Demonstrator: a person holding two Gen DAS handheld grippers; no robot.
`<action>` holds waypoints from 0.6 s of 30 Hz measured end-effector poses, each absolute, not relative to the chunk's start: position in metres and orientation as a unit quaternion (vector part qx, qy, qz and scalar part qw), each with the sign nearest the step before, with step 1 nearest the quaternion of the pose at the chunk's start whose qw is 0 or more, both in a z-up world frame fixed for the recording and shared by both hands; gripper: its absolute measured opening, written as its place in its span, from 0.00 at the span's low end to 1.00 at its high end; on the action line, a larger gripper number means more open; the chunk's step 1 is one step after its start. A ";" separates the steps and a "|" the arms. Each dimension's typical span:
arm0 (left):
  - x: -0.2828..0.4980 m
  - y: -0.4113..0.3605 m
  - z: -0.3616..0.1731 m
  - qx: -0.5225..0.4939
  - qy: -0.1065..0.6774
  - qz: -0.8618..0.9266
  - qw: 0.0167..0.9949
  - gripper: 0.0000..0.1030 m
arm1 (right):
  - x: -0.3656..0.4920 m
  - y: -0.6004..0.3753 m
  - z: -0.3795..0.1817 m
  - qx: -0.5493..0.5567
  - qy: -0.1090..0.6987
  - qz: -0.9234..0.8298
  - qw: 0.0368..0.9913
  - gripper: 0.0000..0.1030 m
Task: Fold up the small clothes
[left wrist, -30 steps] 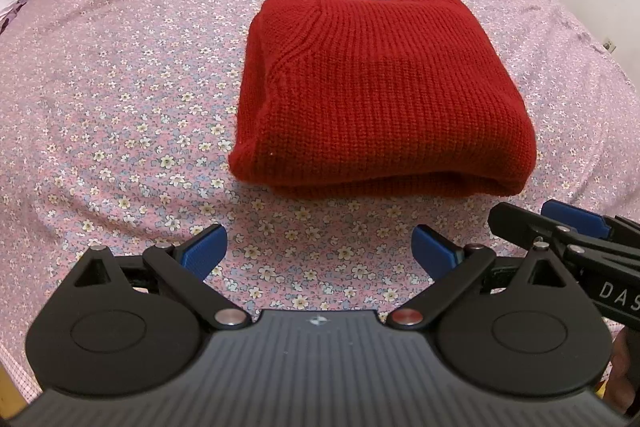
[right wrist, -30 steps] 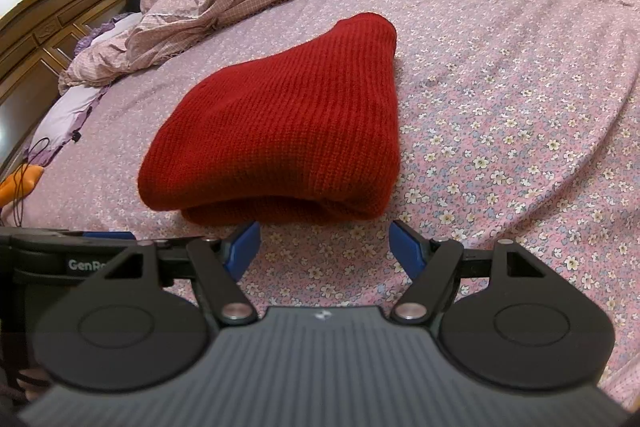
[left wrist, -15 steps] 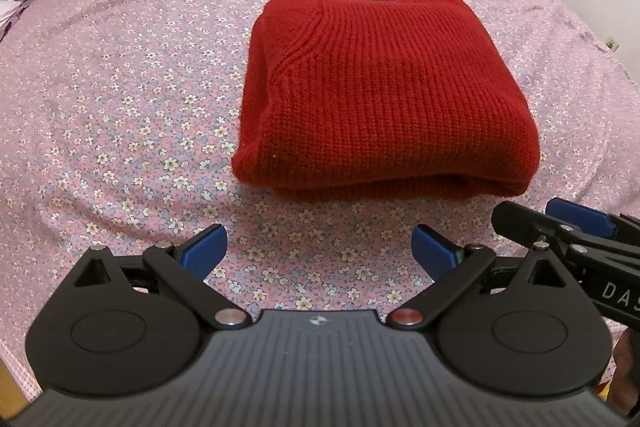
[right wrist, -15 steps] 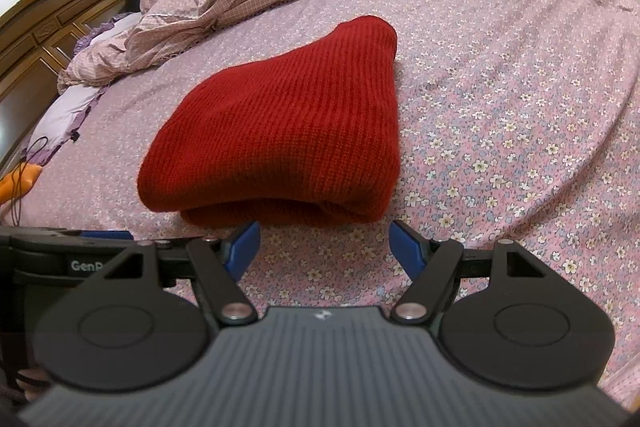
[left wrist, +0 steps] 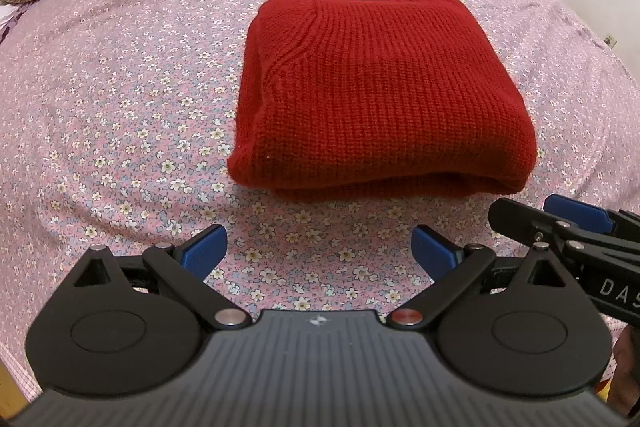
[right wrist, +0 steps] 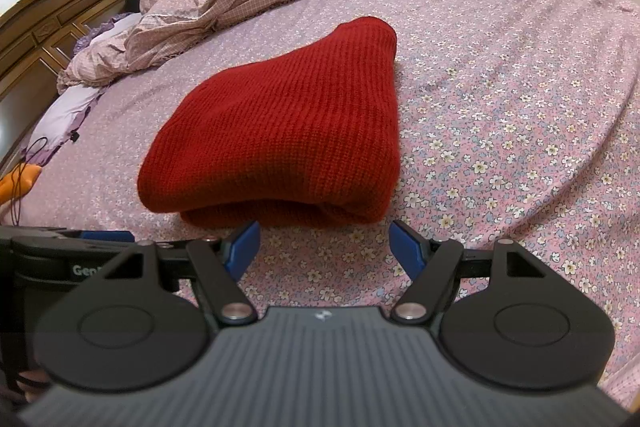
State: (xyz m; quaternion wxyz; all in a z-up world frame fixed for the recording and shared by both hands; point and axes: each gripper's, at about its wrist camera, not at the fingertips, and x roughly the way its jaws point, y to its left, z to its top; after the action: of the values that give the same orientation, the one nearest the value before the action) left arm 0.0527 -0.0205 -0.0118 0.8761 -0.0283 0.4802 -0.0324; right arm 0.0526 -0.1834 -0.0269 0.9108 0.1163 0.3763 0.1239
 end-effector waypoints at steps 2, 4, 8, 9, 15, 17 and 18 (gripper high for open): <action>0.053 -0.021 -0.012 -0.029 0.480 -0.032 0.876 0.97 | 0.053 -0.184 -0.027 0.116 0.377 0.124 0.911 0.71; 0.053 -0.021 -0.012 -0.029 0.481 -0.032 0.876 0.97 | 0.053 -0.184 -0.027 0.117 0.377 0.124 0.911 0.71; 0.053 -0.020 -0.013 -0.029 0.481 -0.033 0.876 0.97 | 0.053 -0.184 -0.027 0.116 0.376 0.124 0.911 0.71; 0.053 -0.020 -0.013 -0.030 0.481 -0.033 0.876 0.97 | 0.053 -0.184 -0.027 0.116 0.376 0.124 0.911 0.71; 0.053 -0.021 -0.013 -0.030 0.482 -0.033 0.875 0.97 | 0.053 -0.184 -0.027 0.117 0.377 0.124 0.911 0.71; 0.053 -0.021 -0.013 -0.030 0.482 -0.033 0.875 0.97 | 0.052 -0.184 -0.027 0.116 0.376 0.124 0.911 0.71; 0.053 -0.021 -0.013 -0.030 0.482 -0.033 0.875 0.97 | 0.053 -0.184 -0.027 0.116 0.376 0.124 0.911 0.71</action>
State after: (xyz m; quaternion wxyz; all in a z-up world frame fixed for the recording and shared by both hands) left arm 0.0527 -0.0208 -0.0131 0.8752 -0.0298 0.4817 -0.0332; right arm 0.0525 -0.1839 -0.0266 0.9108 0.1163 0.3763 0.1240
